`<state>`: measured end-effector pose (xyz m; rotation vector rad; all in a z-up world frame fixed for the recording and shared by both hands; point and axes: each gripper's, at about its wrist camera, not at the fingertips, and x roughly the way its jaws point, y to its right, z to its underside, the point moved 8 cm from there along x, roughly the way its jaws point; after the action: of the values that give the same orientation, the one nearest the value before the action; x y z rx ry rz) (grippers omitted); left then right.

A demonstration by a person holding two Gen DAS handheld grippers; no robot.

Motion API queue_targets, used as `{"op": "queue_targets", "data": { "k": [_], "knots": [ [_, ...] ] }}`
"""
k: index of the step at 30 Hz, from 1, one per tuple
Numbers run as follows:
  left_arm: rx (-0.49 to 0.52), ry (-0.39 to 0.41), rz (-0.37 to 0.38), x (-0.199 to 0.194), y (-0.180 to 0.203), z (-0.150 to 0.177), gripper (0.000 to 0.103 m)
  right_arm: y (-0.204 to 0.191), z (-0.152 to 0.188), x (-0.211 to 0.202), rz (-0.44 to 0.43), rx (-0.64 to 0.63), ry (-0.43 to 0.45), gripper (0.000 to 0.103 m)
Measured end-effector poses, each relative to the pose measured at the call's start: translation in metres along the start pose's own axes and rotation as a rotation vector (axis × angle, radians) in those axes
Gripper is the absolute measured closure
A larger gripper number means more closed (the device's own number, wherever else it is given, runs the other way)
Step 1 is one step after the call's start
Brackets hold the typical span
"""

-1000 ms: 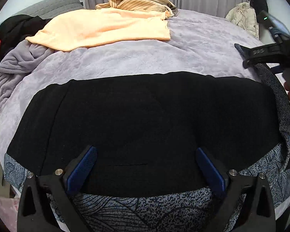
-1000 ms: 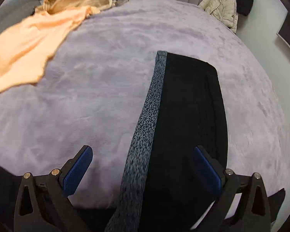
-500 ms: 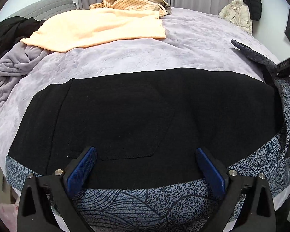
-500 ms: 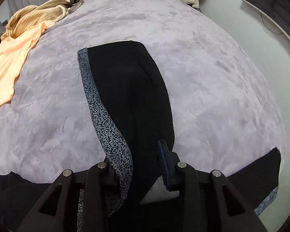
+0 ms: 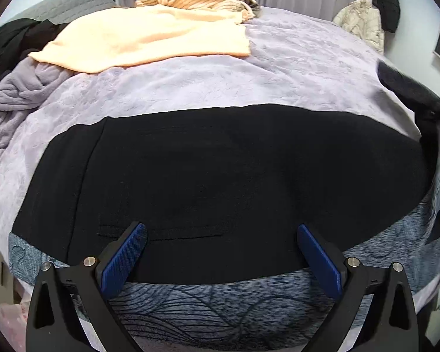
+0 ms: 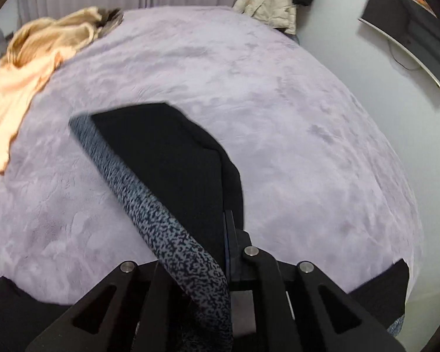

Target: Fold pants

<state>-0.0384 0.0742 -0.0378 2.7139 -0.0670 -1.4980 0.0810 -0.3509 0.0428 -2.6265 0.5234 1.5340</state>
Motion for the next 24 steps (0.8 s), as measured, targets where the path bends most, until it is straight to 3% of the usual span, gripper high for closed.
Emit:
{"op": "queue_targets", "data": {
  "k": [3,6,9,11,13,15,17,18,20,22,23,24],
  "knots": [
    [0.006,-0.004,0.069,-0.005,0.014,-0.006,0.001,0.067,0.027,-0.042,-0.089,0.145,0.044,0.096],
    [0.021,-0.006,0.099,-0.006,0.029,-0.009,0.001,0.113,0.07,-0.052,-0.169,0.256,0.032,0.096],
    [0.07,-0.006,0.078,0.0,0.039,-0.009,0.001,0.122,0.108,-0.041,-0.218,0.263,0.036,0.093],
    [0.101,-0.012,0.034,0.007,0.042,-0.008,0.001,0.124,0.12,-0.026,-0.273,0.291,0.059,0.084],
    [0.126,-0.013,0.018,0.009,0.044,-0.008,0.001,0.128,0.126,-0.01,-0.319,0.337,0.029,0.07],
    [0.126,-0.018,0.023,0.007,0.042,-0.008,0.001,0.14,0.125,-0.005,-0.431,0.441,0.052,0.067],
    [0.107,-0.022,0.02,0.008,0.038,-0.01,0.001,0.155,0.123,-0.003,-0.515,0.527,0.074,0.048],
    [0.096,-0.022,0.021,0.01,0.035,-0.011,0.001,0.161,0.121,-0.001,-0.58,0.567,0.092,0.043],
    [0.085,-0.021,0.01,0.012,0.034,-0.012,0.001,0.171,0.116,0.004,-0.665,0.628,0.12,0.041],
    [0.086,-0.024,-0.006,0.014,0.035,-0.016,0.001,0.177,0.111,0.005,-0.667,0.652,0.117,0.04],
    [0.086,-0.029,-0.006,0.015,0.036,-0.018,0.001,0.18,0.108,0.001,-0.652,0.651,0.128,0.043],
    [0.084,-0.033,0.0,0.015,0.038,-0.022,0.001,0.184,0.103,-0.01,-0.629,0.619,0.151,0.054]
  ]
}}
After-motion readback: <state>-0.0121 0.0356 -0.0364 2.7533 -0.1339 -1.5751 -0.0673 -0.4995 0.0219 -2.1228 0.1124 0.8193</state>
